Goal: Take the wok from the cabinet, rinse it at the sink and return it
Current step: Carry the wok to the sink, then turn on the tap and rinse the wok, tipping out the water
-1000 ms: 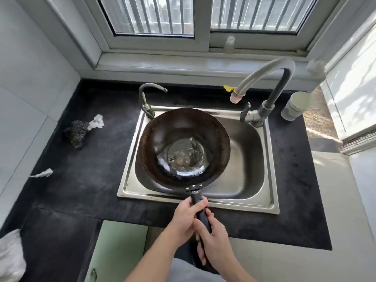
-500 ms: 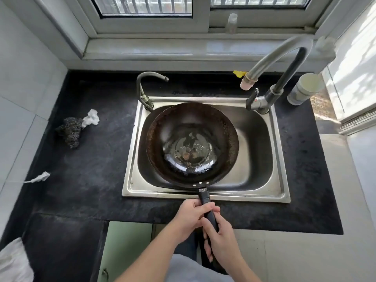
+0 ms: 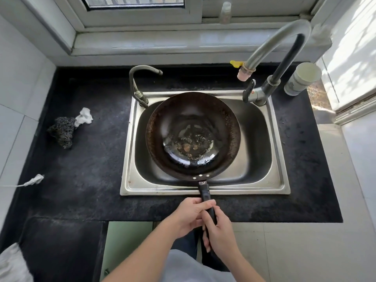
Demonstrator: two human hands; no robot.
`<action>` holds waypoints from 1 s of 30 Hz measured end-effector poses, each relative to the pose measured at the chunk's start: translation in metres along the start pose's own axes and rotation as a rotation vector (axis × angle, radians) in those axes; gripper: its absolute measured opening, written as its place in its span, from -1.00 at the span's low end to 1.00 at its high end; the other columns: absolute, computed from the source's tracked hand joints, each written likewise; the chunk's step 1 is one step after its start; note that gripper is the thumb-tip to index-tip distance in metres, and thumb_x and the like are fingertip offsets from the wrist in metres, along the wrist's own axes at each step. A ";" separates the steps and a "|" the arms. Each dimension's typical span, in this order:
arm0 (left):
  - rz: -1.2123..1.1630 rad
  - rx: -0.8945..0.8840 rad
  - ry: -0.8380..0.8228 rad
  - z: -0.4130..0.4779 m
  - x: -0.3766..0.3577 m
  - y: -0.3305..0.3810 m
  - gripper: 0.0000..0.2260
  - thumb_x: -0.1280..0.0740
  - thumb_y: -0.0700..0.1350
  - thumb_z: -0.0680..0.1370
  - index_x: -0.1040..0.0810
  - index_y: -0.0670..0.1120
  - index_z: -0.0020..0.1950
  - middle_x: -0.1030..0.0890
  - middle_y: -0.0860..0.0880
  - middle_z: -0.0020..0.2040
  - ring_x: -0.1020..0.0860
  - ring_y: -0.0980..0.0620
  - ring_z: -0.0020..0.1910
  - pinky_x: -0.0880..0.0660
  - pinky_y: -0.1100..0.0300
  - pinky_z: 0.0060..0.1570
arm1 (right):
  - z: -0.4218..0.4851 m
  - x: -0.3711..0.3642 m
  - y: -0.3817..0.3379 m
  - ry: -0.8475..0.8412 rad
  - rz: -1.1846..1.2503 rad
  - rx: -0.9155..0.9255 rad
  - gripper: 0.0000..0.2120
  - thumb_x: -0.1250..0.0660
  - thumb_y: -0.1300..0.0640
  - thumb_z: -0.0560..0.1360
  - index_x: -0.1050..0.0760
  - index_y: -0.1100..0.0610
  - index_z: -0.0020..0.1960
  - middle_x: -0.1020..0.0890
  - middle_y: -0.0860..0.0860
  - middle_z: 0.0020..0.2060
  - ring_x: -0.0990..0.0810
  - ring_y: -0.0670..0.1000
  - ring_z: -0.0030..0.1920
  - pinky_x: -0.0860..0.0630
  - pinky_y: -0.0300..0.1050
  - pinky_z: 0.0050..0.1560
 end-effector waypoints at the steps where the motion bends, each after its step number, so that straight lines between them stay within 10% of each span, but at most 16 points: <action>1: 0.001 0.006 -0.005 0.000 -0.001 -0.001 -0.65 -0.43 -0.11 0.54 -0.58 -0.31 0.22 -0.63 -0.28 0.20 -0.62 -0.11 0.03 -0.55 0.13 -0.03 | -0.001 0.000 0.000 0.003 -0.007 0.000 -0.86 -0.19 0.07 0.66 -0.48 0.09 0.10 -0.54 0.06 -0.58 -0.48 0.01 -0.61 -0.40 -0.15 -0.53; 10: 0.054 -0.031 0.025 -0.002 -0.001 0.000 -0.74 -0.36 -0.10 0.60 -0.60 -0.26 0.17 -0.69 -0.22 0.10 -0.67 -0.06 0.00 -0.60 0.13 -0.10 | -0.008 0.013 -0.028 0.085 -0.260 0.064 -0.83 -0.23 0.00 0.61 -0.57 0.01 -0.04 -0.64 -0.06 -0.31 -0.60 -0.10 -0.30 -0.48 -0.24 -0.31; 18: 0.014 -0.057 0.070 -0.011 -0.001 0.001 -0.81 -0.29 -0.11 0.63 -0.57 -0.21 0.12 -0.69 -0.12 -0.03 -0.70 -0.09 0.01 -0.61 -0.13 0.10 | 0.021 0.120 -0.052 0.326 -0.417 0.114 -0.57 -0.16 -0.19 0.55 -0.47 0.06 -0.35 -0.56 0.00 -0.46 -0.57 0.02 -0.38 -0.56 0.10 -0.27; 24: -0.178 -0.097 0.162 -0.011 -0.008 -0.009 -0.84 -0.28 -0.12 0.64 -0.50 -0.21 -0.03 -0.54 -0.10 -0.22 -0.54 -0.04 -0.30 -0.60 -0.13 0.00 | 0.087 0.161 -0.123 0.270 -0.492 0.260 -0.91 -0.33 0.06 0.59 -0.55 0.05 0.06 -0.63 -0.04 -0.08 -0.57 -0.07 -0.09 -0.58 -0.12 0.03; 30: -0.258 -0.143 0.332 -0.013 -0.009 -0.020 -0.80 -0.28 -0.02 0.63 -0.52 -0.15 -0.03 -0.51 -0.03 -0.30 -0.44 0.03 -0.45 -0.55 0.06 -0.29 | 0.147 0.195 -0.198 0.296 -0.411 0.441 -0.51 -0.35 0.11 0.53 -0.36 0.10 0.44 -0.52 0.07 0.34 -0.50 0.03 0.32 -0.48 0.04 0.34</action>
Point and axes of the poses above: each hand's wrist, its own z-axis towards the middle knuckle, its own x-axis out of the back of the hand, y = z × x, the point moved 10 cm from there along z, towards the middle knuckle
